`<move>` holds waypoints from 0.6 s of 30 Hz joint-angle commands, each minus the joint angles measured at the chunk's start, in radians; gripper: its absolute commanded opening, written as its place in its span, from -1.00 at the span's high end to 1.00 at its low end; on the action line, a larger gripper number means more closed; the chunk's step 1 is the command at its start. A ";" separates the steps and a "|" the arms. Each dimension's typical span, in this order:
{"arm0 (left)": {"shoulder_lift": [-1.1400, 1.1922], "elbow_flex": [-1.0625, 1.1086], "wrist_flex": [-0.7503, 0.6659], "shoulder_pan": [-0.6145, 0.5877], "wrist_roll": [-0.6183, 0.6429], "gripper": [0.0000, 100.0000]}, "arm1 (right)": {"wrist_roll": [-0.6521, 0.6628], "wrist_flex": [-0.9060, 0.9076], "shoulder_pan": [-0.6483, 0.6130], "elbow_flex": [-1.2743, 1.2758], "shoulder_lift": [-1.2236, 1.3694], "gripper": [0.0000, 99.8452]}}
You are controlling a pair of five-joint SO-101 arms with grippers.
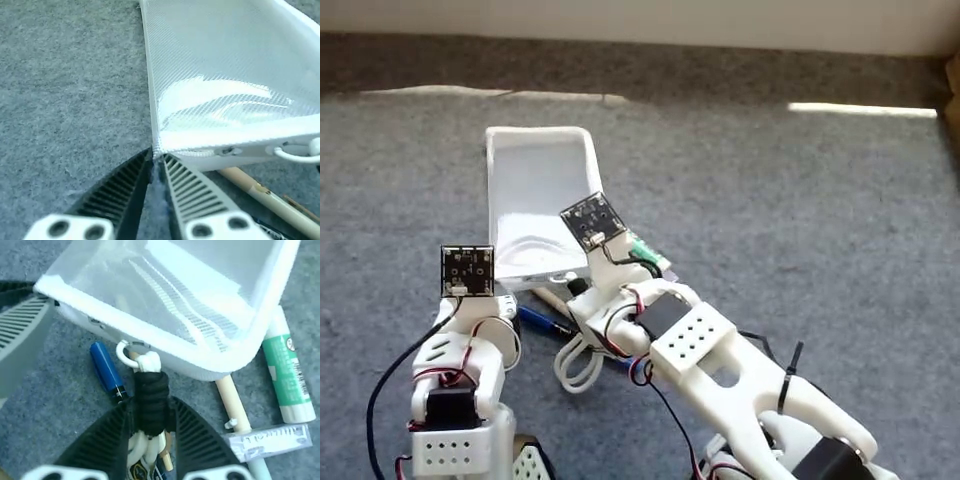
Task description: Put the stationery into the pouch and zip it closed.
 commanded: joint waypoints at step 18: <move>-0.012 -0.039 -0.021 -0.021 0.006 0.99 | 0.180 -0.015 0.236 0.056 -0.236 0.99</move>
